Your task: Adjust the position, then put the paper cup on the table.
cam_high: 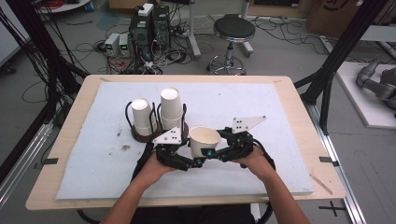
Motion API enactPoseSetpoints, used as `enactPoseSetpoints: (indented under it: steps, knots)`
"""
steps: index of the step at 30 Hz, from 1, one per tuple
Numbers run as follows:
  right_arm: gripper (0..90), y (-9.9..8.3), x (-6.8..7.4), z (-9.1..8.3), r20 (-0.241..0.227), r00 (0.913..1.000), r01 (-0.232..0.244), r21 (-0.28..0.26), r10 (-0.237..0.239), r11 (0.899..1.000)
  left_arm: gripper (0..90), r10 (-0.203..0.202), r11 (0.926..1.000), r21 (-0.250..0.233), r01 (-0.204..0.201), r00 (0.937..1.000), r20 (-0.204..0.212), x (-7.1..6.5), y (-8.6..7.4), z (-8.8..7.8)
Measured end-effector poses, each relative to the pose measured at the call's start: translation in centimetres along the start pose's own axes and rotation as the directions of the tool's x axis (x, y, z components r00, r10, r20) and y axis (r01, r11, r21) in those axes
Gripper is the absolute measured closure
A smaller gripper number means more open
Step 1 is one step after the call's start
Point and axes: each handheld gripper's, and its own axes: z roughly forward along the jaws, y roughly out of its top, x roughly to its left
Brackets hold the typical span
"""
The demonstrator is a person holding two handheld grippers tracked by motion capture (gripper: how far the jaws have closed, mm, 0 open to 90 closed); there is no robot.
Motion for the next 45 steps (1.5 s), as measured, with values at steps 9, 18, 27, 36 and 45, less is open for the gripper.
enactPoseSetpoints:
  steps: [9,18,27,36,45]
  knots:
    - [21.1,-0.2,0.1,0.3,-0.001,0.9987,-0.051,-0.124,0.051,0.991,35.3,-0.023,0.9939,-0.107,0.026,0.9995,0.023,0.1,0.2,-0.6]
    - [32.0,-0.1,0.3,0.3,-0.005,1.0,-0.006,-0.129,0.006,0.992,35.0,-0.018,0.9964,-0.083,0.019,0.9997,0.016,-0.1,0.1,0.0]
    - [35.3,0.0,0.0,-0.4,0.068,0.9972,0.038,-0.086,-0.032,0.996,24.1,-0.04,0.9978,-0.055,0.036,0.996,-0.08,0.1,-0.6,-0.9]
    - [35.5,-0.2,-0.9,-0.7,0.14,0.9896,0.044,-0.065,-0.035,0.997,20.2,-0.061,0.9956,-0.082,0.046,0.9799,-0.19,0.7,-1.1,-4.4]
    - [35.4,-0.2,-0.9,-0.9,0.159,0.9866,0.048,-0.064,-0.037,0.997,20.2,-0.075,0.9932,-0.105,0.051,0.9689,-0.236,0.8,-1.8,-6.3]
